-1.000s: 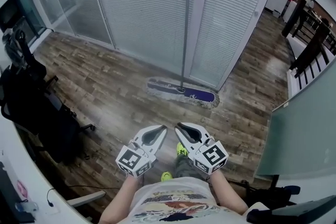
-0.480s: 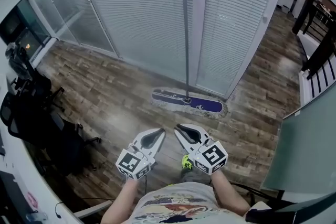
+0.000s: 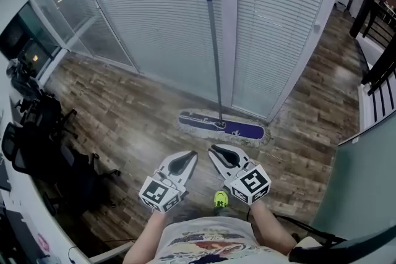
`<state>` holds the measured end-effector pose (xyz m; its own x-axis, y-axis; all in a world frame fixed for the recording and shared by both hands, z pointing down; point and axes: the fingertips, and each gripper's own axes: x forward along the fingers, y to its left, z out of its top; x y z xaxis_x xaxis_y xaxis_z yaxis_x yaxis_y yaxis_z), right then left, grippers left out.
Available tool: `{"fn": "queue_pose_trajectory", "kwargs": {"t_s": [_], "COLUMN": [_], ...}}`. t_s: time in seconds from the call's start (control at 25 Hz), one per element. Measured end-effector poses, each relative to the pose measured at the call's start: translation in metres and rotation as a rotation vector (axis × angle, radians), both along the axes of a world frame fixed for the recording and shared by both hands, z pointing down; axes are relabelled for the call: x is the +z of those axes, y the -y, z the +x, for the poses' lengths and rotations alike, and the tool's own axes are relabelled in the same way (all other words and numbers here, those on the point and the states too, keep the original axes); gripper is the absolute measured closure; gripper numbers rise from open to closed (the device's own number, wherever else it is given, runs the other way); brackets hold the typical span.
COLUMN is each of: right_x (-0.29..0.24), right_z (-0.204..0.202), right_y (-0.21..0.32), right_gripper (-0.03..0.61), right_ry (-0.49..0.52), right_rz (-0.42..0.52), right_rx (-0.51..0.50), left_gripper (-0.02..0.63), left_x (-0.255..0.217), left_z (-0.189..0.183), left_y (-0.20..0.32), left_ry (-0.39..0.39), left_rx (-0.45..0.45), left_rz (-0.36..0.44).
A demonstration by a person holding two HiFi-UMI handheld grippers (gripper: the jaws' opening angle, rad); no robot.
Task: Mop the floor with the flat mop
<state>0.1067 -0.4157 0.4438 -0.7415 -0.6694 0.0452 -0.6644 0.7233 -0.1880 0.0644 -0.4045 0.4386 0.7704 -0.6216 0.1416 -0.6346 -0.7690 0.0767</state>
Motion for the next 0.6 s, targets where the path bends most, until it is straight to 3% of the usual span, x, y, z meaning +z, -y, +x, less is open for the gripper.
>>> {"fn": "queue_pose_trajectory", "kwargs": {"t_s": [0.6], "right_x": [0.001], "right_z": [-0.005], "right_y": [0.13], "right_gripper": [0.535], "right_ry": [-0.029], "right_rz": [0.01], "right_rx": [0.03], "left_gripper": [0.591], "left_x": [0.004], "left_z": [0.012], "left_y": [0.137], "left_ry": [-0.045], "left_rx": [0.03], "left_rz": [0.017]}}
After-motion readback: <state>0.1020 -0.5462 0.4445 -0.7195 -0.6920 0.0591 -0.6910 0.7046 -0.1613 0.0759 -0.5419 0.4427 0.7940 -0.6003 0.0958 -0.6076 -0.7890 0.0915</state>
